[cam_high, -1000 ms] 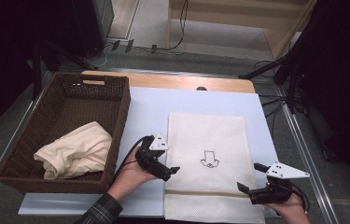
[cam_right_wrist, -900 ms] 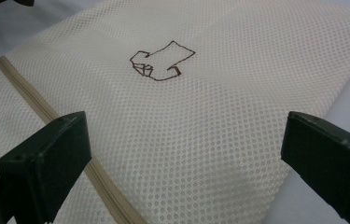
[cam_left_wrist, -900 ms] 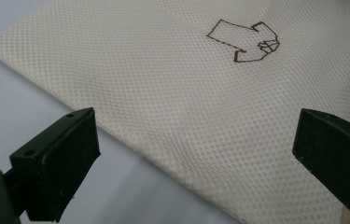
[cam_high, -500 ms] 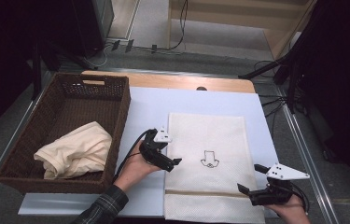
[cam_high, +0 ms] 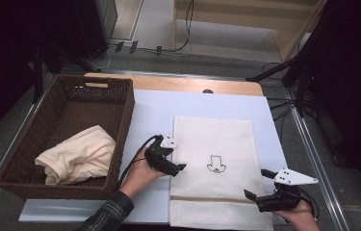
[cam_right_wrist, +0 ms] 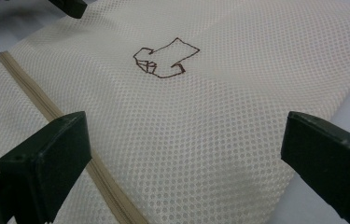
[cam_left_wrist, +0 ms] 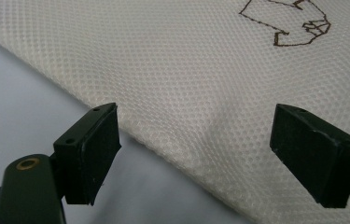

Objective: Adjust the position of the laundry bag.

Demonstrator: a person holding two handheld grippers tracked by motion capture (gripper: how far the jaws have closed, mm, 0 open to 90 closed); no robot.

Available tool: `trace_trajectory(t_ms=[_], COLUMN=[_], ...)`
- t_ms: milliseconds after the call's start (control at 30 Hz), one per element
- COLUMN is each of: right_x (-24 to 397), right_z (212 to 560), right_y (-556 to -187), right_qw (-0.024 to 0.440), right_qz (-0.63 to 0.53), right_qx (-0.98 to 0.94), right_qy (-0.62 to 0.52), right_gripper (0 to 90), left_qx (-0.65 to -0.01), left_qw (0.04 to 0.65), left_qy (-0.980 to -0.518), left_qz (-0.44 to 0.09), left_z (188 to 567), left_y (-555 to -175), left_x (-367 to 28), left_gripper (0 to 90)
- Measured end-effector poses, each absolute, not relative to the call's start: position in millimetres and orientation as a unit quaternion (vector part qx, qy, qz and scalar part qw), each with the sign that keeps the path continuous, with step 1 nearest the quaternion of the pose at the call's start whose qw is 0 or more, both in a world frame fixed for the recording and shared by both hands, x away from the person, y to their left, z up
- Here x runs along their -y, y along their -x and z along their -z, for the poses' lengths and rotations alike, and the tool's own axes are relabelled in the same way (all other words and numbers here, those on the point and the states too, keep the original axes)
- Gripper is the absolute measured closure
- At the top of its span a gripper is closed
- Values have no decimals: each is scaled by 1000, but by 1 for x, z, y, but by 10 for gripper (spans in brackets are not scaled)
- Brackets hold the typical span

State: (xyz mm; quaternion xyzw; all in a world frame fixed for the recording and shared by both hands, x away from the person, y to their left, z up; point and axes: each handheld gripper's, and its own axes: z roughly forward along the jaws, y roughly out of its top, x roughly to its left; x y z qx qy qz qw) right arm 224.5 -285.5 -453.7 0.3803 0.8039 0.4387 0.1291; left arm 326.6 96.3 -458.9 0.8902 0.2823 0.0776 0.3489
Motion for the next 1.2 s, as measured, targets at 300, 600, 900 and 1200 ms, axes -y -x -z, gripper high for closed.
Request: trace_trajectory(t_ms=[300, 600, 900, 1200], right_x=[288, 288, 285, 281], right_z=[453, 453, 454, 456], right_y=[-223, -223, -226, -230], right_qw=[131, 132, 132, 135], right_qz=[-439, -439, -431, -427], right_qx=[-802, -803, -808, -810], right_qy=[-382, -382, -378, -378], right_gripper=[19, 19, 19, 19], left_qx=[-287, -291, -289, -297], left_qw=[332, 319, 313, 318], left_qy=[-895, -898, -900, -897], left_qz=[-77, -85, -90, -72], left_z=[463, 462, 460, 460], left_y=[-324, -322, -319, -319], left_x=[-97, -98, -98, -99], left_gripper=[288, 445, 647, 802])
